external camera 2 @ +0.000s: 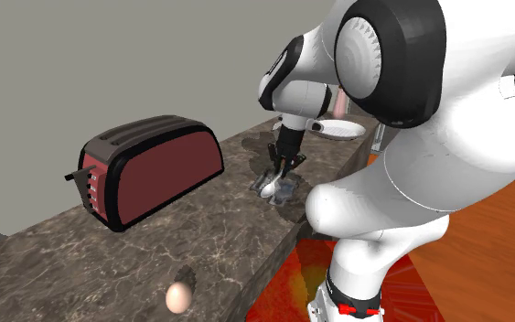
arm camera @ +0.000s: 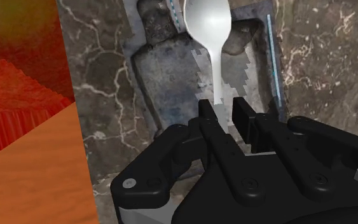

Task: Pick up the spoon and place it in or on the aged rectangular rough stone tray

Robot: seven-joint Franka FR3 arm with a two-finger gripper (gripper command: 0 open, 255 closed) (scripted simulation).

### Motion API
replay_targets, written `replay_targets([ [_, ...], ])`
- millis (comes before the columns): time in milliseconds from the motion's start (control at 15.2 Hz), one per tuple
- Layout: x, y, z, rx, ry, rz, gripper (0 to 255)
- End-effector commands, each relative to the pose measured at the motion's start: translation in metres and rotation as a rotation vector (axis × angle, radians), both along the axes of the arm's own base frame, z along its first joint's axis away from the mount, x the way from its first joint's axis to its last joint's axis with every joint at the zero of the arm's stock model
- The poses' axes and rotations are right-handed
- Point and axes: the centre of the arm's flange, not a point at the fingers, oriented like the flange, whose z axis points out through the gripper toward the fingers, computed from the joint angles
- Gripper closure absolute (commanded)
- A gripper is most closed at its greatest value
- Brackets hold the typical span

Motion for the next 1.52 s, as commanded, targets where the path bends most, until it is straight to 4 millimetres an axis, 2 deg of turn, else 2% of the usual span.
replay_targets([
  [0, -0.001, 0.000, -0.006, 0.000, -0.001, 0.000, 255],
  [462, -0.001, 0.000, -0.006, 0.000, -0.001, 0.000, 255],
  [528, -0.001, 0.000, -0.006, 0.000, -0.001, 0.000, 0],
  [858, -0.001, 0.000, -0.006, 0.000, -0.001, 0.000, 0],
  [1122, 0.002, -0.010, 0.043, 0.000, -0.001, 0.000, 0],
  [1452, 0.002, -0.010, 0.043, 0.000, -0.001, 0.000, 0],
])
